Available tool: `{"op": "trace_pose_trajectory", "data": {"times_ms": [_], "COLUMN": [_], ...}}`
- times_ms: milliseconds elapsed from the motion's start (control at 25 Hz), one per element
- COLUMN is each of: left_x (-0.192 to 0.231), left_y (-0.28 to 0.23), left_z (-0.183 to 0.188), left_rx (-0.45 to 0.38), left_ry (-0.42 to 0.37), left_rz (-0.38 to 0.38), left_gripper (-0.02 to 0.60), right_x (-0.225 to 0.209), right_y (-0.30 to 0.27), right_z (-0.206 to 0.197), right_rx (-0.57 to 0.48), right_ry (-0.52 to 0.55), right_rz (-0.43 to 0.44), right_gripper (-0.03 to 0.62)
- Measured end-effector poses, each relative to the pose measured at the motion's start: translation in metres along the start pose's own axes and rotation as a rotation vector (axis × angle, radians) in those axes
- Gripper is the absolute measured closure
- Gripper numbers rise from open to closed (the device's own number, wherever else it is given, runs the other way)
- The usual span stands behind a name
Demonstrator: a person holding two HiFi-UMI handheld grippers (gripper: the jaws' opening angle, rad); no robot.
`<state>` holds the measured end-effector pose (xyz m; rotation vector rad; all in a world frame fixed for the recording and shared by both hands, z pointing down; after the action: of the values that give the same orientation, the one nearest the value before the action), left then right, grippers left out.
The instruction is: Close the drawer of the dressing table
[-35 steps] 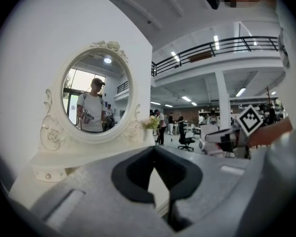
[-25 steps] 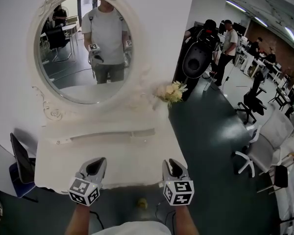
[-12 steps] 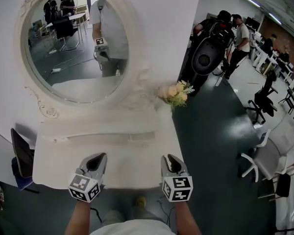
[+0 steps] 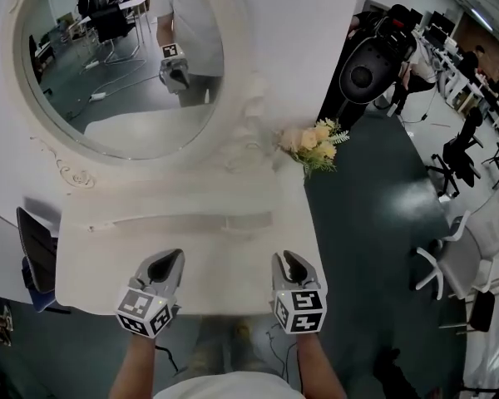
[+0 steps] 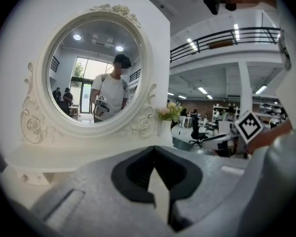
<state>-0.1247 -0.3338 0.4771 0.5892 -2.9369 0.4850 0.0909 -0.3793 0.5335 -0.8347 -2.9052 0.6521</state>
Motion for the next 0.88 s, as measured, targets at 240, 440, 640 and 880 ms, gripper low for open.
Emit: {"op": "trace_pose_trajectory", "data": {"times_ms": [240,440,640,880], "left_x": [0.014,0.034,0.048,0.058], "left_y": [-0.026,-0.042,-0.058,-0.069], "left_z": [-0.024,-0.037,-0.051,-0.071], "left_rx": [0.054,0.091,0.120,0.155], "left_ry": [0.029,0.049,0.066,0.084], "left_rz": [-0.038,-0.048,-0.056,-0.069], "left_gripper": [0.583,0.583,0.583,0.583], "right_x": [-0.002,0.001,0.006,0.011], "right_y": [-0.030,-0.056,-0.084,-0.116], "right_z": [-0.012,-0.023,-0.034,-0.055], "right_rx": [0.039,0.081,0.112,0.151], "right_ry": [-0.008,-0.021,-0.027,-0.035], "right_rz": [-0.001,0.003,0.021,0.022], "right_gripper": [0.525,0.523,0.523,0.523]}}
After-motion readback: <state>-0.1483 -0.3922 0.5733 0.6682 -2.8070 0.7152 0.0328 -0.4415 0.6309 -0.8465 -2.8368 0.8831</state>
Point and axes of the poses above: the fingertips, and each gripper's own axes: y backward along the fingers, x to its left, z out of its top, the point moved 1 cm from there along y, backward along the fingers, and after that the axes turned 5 degrees about y, right-handed, at the moved point
